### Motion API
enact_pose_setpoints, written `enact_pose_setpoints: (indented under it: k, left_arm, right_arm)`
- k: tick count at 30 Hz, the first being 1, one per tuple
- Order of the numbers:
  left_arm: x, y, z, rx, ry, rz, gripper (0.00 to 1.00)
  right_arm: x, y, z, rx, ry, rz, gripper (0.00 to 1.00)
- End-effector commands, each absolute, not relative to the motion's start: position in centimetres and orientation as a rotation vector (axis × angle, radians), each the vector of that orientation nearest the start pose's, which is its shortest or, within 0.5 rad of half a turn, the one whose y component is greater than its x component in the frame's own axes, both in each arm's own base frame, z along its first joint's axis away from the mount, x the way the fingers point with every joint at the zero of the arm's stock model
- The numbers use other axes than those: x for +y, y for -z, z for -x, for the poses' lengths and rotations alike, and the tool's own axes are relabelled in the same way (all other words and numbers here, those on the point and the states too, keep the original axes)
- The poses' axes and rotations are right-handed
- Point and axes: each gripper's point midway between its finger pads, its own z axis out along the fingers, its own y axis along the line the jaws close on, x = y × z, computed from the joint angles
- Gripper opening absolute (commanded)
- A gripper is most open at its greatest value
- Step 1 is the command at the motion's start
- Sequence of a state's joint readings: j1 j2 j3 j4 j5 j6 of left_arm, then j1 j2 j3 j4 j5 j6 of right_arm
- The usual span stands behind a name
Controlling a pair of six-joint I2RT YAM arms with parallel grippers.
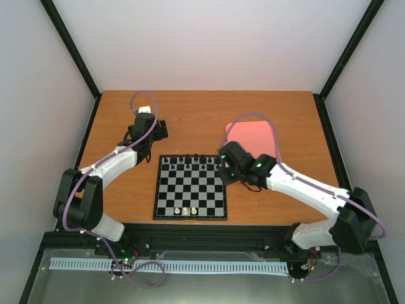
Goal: Set up the chess pieces on the board
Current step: Place the chess piece on the chessboard.
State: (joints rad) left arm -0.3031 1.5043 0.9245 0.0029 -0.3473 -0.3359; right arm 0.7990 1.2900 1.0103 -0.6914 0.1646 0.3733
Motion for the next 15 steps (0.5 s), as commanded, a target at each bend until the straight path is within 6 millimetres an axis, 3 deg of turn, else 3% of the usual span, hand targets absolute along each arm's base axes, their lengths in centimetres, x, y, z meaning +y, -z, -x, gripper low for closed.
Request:
enact_pose_setpoints:
  k: [1, 8, 15]
  left_arm:
    - [-7.6, -17.6, -44.3, 2.068, 0.0, 0.226, 1.0]
    - [-7.6, -17.5, -44.4, 2.071, -0.01, 0.225, 1.0]
    - [-7.7, -17.2, -44.5, 2.075, -0.006, 0.221, 1.0]
  right_arm:
    - [26.9, -12.5, -21.3, 2.555, -0.311, 0.757, 0.03]
    - [31.7, -10.3, -16.4, 2.555, -0.446, 0.986, 0.03]
    - [34.0, -7.9, -13.5, 2.566, -0.448, 1.114, 0.03]
